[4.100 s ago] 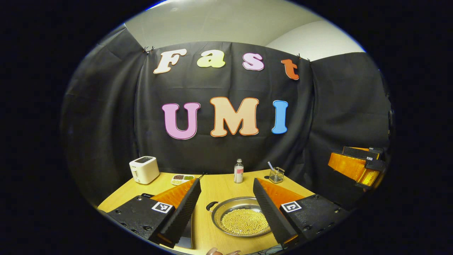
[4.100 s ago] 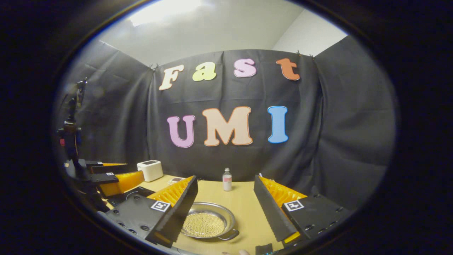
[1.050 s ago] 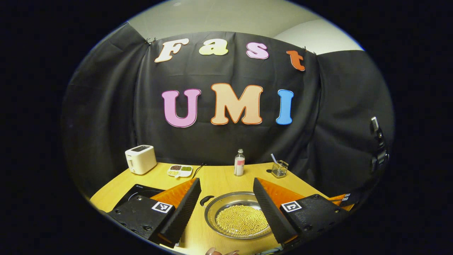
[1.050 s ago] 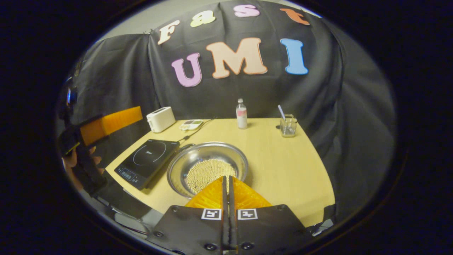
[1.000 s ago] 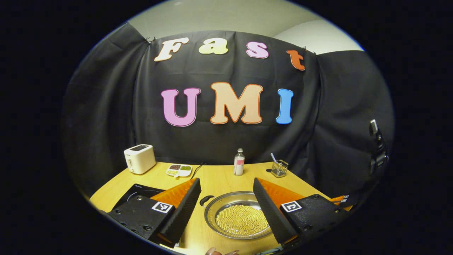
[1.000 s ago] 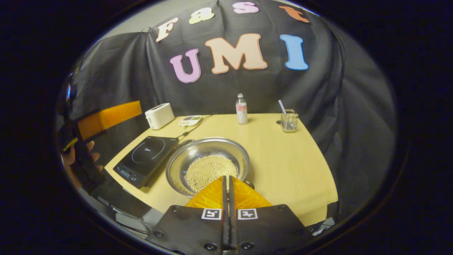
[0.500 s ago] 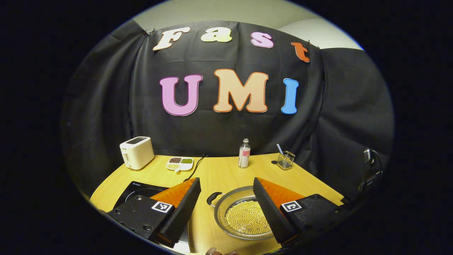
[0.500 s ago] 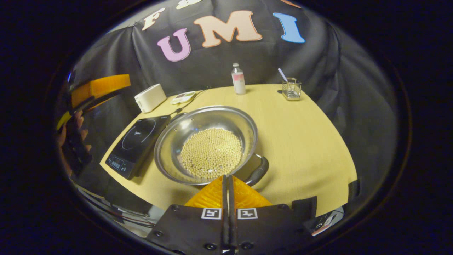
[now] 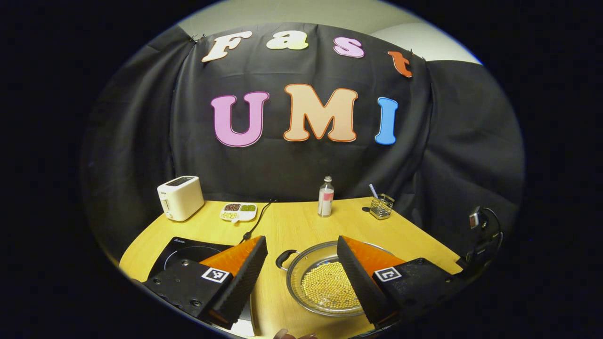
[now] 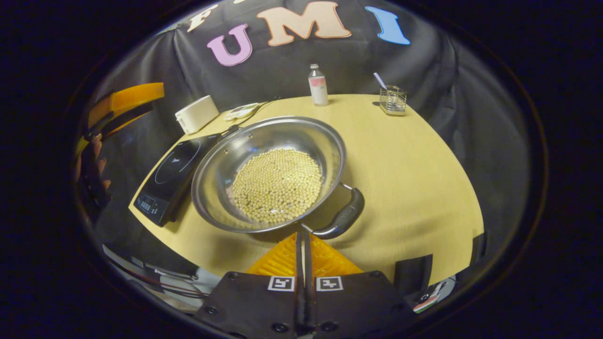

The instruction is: First push the handle of the pot to place it horizontally, then grasp the pot with both hands and set it on the induction cooktop.

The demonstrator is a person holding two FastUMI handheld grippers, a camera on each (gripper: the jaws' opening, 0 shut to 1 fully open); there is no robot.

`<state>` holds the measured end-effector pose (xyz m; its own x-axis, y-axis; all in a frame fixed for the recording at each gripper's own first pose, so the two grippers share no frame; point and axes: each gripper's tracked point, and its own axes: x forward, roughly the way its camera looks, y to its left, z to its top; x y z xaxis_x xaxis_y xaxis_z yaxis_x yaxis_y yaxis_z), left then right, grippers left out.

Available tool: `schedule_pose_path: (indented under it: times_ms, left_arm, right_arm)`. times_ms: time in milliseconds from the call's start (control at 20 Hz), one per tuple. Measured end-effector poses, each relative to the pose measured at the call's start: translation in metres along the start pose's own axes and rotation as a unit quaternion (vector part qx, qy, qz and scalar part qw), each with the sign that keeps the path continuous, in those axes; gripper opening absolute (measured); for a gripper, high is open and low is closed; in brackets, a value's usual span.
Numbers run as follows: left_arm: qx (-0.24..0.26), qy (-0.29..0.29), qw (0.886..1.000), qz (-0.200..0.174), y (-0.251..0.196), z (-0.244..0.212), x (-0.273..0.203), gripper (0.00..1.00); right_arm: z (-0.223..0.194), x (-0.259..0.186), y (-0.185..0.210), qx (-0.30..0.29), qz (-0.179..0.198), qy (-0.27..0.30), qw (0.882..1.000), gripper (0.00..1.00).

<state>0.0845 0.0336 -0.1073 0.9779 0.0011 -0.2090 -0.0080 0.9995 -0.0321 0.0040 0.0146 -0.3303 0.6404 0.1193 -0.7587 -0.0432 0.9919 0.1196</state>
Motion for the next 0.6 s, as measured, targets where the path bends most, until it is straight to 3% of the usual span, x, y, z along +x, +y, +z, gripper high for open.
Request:
schedule_pose_path:
  times_ms: [600]
  left_arm:
    - [-0.006,0.014,1.000,0.023,0.016,-0.007,0.002,0.96]
  right_arm:
    - [0.025,0.020,-0.029,-0.055,-0.008,-0.007,0.998,0.02]
